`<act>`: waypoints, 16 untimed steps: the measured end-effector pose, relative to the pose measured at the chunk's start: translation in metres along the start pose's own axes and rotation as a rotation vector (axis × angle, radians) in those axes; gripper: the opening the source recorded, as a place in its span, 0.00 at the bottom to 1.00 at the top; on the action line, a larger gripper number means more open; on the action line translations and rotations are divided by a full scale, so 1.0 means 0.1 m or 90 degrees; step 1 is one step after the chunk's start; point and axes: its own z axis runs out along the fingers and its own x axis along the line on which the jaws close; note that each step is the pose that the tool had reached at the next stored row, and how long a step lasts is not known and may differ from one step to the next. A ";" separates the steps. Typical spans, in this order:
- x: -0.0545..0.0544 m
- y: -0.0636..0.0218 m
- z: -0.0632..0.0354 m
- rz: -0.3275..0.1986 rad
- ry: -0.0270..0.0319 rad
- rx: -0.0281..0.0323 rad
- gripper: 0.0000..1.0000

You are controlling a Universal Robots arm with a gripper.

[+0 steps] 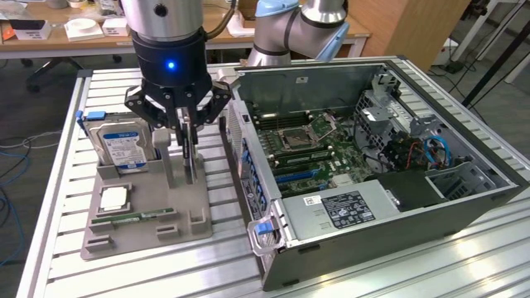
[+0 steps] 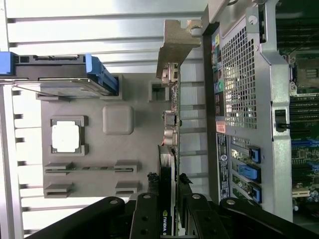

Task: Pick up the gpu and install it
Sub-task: 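Pick up the gpu and move the gpu toward the slot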

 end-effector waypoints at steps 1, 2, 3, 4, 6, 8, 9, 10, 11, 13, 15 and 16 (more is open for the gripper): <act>0.00 0.000 -0.008 0.000 0.0000 0.0000 0.26; 0.00 0.001 -0.015 0.000 0.0000 0.0000 0.26; 0.00 0.001 -0.023 0.000 0.0000 0.0000 0.26; 0.00 0.001 -0.030 0.000 -0.0001 0.0000 0.26; 0.00 0.002 -0.046 0.000 0.0000 0.0000 0.26; 0.00 0.003 -0.063 0.000 0.0000 0.0000 0.26; 0.00 0.003 -0.071 0.000 0.0000 0.0001 0.26; 0.00 0.004 -0.078 0.000 0.0000 0.0000 0.26; 0.00 0.004 -0.086 0.000 -0.0001 0.0000 0.26; 0.00 0.005 -0.102 0.000 0.0000 0.0000 0.26; 0.00 0.005 -0.118 0.000 0.0000 0.0000 0.26; 0.00 0.006 -0.126 0.000 0.0000 0.0000 0.26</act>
